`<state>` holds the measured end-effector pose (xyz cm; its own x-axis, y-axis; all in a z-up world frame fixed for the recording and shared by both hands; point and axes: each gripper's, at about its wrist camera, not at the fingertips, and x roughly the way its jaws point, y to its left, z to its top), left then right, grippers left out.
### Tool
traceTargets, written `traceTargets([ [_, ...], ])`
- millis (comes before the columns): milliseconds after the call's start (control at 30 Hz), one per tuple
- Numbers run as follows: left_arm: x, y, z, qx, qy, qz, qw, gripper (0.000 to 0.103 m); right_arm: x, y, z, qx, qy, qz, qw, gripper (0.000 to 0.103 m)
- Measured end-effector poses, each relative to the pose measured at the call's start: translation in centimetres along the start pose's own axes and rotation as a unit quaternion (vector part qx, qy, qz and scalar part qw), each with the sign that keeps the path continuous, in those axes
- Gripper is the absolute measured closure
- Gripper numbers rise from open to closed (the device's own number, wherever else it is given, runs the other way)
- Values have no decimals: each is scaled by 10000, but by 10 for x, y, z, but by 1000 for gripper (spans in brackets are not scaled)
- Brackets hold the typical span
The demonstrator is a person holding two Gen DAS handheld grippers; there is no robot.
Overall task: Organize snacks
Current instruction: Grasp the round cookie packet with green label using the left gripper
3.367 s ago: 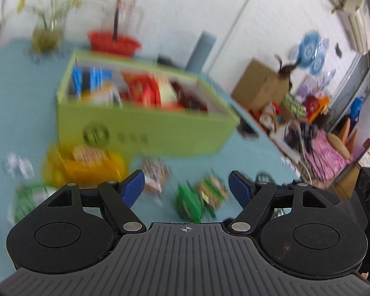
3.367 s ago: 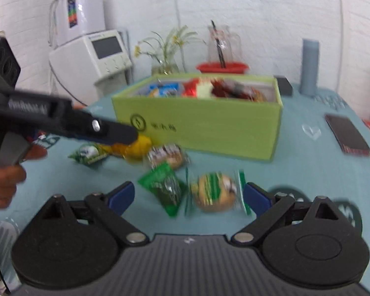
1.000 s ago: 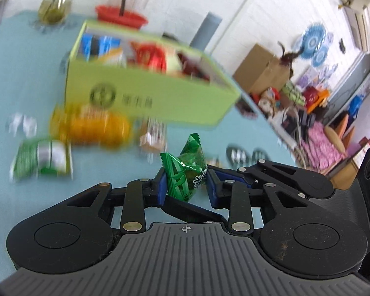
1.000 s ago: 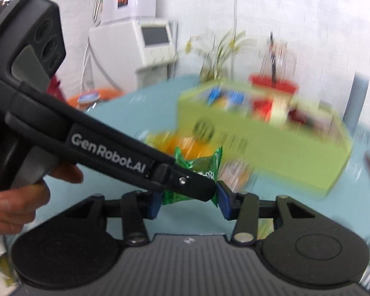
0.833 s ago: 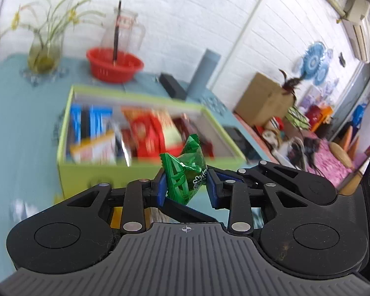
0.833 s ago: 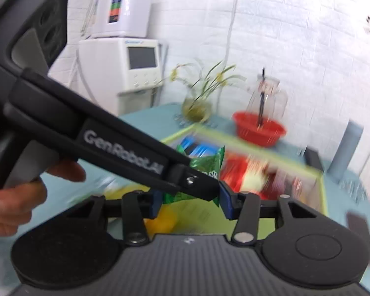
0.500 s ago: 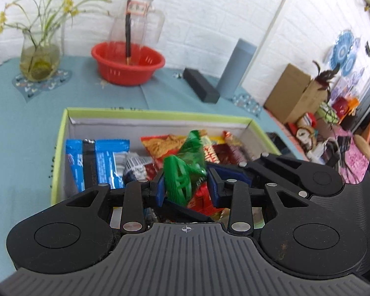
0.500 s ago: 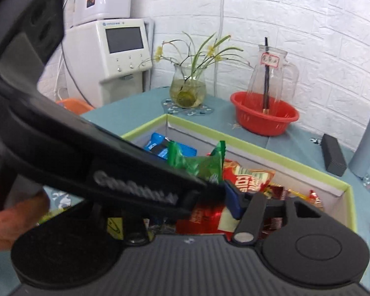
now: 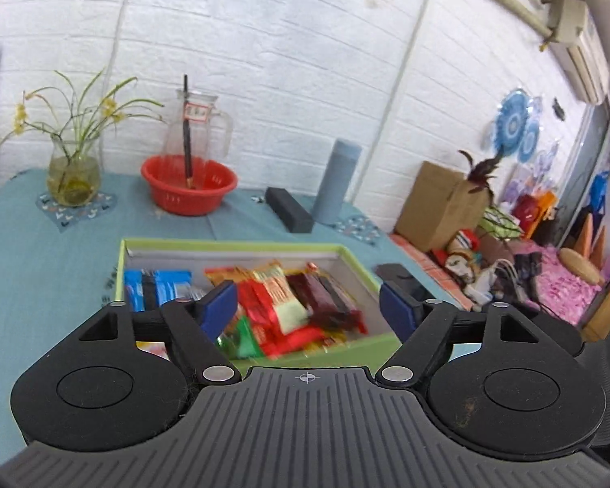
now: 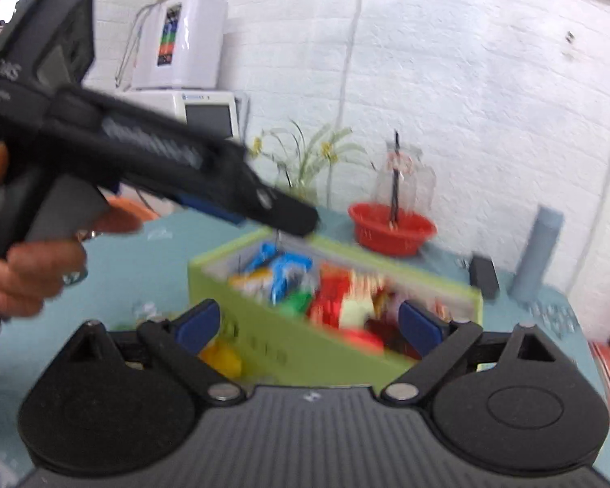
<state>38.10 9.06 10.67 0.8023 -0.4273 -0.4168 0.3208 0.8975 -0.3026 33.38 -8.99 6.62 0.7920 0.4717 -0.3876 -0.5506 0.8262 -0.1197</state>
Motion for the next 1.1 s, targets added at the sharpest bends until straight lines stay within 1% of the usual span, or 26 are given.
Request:
traceTargets([
  [100,-10,-17,-36,11,302,-104,9995,36,-16,1,-43,438,548,-147,9974,10],
  [167,-3,-26,-65,-52,709,-216,9972,36,-21,1,-72,791,890,-126,9928,10],
  [200,3,-29,-78,-98,931,-249,9953,38,-23,1,-82,908,1008,-133,9907,10],
  [233,11,-34,-92,-170,1189,-239,9925,39,-23,1,-89,976,1102,-148,9890,10],
  [267,19,-36,-101,-226,1394,-231,9897,43,-22,0,-94,1003,1161,-155,9880,10],
  [333,32,-41,-112,-282,1630,-226,9860,46,-20,1,-97,962,1207,-162,9879,10],
  [467,54,-50,-113,-163,1736,-204,9845,46,-7,1,-97,888,1218,17,9886,10],
  [533,66,-51,-112,-105,1838,-135,9828,50,5,2,-98,858,1321,119,9874,10],
  [567,72,-51,-112,-108,1920,-87,9813,60,8,3,-97,842,1360,180,9870,10],
  [600,76,-50,-114,-117,2004,-116,9796,77,9,5,-97,802,1343,223,9874,10],
  [633,77,-49,-116,-138,2017,-175,9792,78,12,9,-94,759,1342,297,9876,10],
  [667,76,-49,-117,-154,2026,-206,9789,83,11,12,-94,735,1341,335,9877,10],
  [700,74,-49,-117,-183,2041,-227,9785,85,9,16,-94,713,1333,319,9880,10],
  [833,58,-51,-125,-217,2051,-117,9784,85,-2,33,-97,679,1340,358,9880,10],
  [1033,15,-49,-147,-355,2004,-70,9791,84,-31,68,-105,548,1341,457,9884,9],
  [1100,1,-47,-155,-425,1967,-73,9795,83,-40,79,-108,511,1310,519,9887,9],
])
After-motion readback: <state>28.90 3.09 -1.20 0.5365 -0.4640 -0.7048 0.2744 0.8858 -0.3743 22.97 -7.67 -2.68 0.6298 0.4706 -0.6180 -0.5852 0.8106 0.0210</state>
